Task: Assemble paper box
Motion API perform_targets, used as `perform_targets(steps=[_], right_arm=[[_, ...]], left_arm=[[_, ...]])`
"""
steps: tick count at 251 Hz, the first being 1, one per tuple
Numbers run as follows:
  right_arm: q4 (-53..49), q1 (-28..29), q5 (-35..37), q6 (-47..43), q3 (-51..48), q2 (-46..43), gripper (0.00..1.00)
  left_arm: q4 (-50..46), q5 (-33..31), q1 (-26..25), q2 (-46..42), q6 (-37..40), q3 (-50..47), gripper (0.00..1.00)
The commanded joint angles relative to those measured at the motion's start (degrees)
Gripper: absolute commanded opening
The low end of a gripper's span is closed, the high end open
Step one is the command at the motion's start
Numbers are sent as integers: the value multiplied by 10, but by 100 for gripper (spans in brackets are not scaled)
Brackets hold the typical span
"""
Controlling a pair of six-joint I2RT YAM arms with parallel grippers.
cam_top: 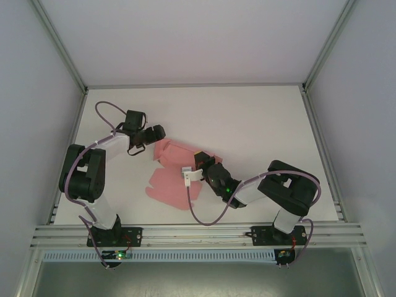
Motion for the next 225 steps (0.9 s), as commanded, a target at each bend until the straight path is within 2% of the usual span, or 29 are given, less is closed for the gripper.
perform_targets(steps=[1,67,104,133,160,184,204,217,225], right_arm=[[-4,5,7,12,0,-11,0],[-28,5,12,21,5,-32,0],[-28,6,11,20,9,-37,0],[-36,5,11,17,9,-42,0],[-36,4,11,13,6,-50,0],[-54,0,-3,20,0,-69,0],[-79,-2,-11,26,0,-81,0],[-78,-3,-11,26,-2,-82,0],[-78,-3,-11,21,-2,-82,0]], left_arm=[[15,65,1,-34,20,-29,84],[54,149,0,-93,9,-79,80],[109,212,-6,-96,-5,-108,77],[165,238,-7,-97,-22,-132,77],[119,171,-7,-110,-11,-120,79],[63,78,-7,-132,3,-98,92],[47,27,-4,-150,-3,-91,93],[35,-6,-3,-159,-10,-85,100],[20,-32,0,-160,-19,-78,100]])
